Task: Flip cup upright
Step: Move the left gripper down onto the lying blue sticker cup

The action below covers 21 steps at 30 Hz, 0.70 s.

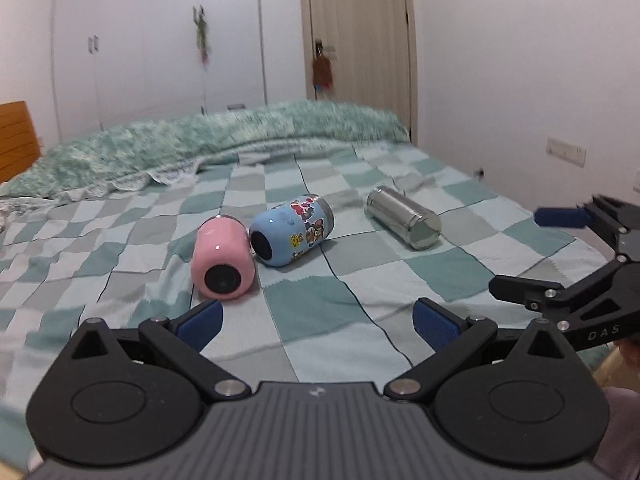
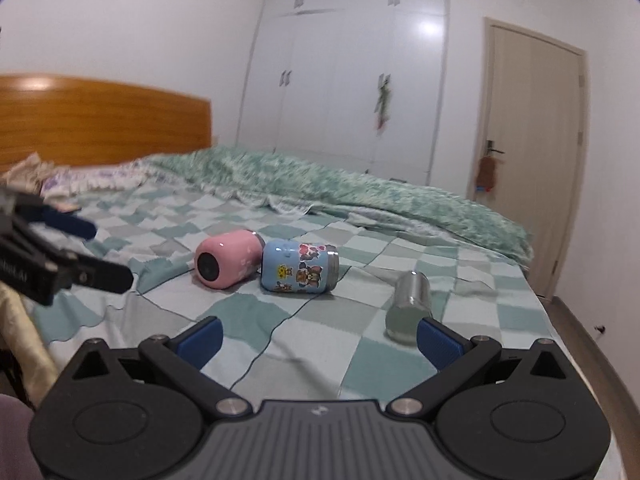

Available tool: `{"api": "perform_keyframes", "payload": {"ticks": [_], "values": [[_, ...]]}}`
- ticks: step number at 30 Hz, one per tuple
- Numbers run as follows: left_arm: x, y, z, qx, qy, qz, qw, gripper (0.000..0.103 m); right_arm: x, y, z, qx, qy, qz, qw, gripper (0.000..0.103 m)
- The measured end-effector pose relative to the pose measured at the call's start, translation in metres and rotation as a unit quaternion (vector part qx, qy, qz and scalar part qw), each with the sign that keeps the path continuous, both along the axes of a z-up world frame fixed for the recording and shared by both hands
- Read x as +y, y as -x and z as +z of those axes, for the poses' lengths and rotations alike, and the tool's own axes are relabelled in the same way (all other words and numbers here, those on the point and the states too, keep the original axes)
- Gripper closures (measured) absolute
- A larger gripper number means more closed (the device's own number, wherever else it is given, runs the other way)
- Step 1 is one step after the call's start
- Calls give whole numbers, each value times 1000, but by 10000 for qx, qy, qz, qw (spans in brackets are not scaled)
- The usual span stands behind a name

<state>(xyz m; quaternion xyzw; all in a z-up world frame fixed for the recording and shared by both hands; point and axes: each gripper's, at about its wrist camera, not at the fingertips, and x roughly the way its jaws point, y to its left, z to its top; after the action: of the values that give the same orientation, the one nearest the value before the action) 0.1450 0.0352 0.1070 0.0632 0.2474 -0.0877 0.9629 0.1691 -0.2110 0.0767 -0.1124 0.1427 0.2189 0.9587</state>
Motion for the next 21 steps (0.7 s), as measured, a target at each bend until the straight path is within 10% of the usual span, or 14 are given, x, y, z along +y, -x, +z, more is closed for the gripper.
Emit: {"api": "perform_keyframes", "payload": {"ticks": [21], "values": [[-11, -245, -19, 1323, -1311, -439, 9815, 0, 52, -236, -6, 1022, 907, 369, 9899, 0]]}}
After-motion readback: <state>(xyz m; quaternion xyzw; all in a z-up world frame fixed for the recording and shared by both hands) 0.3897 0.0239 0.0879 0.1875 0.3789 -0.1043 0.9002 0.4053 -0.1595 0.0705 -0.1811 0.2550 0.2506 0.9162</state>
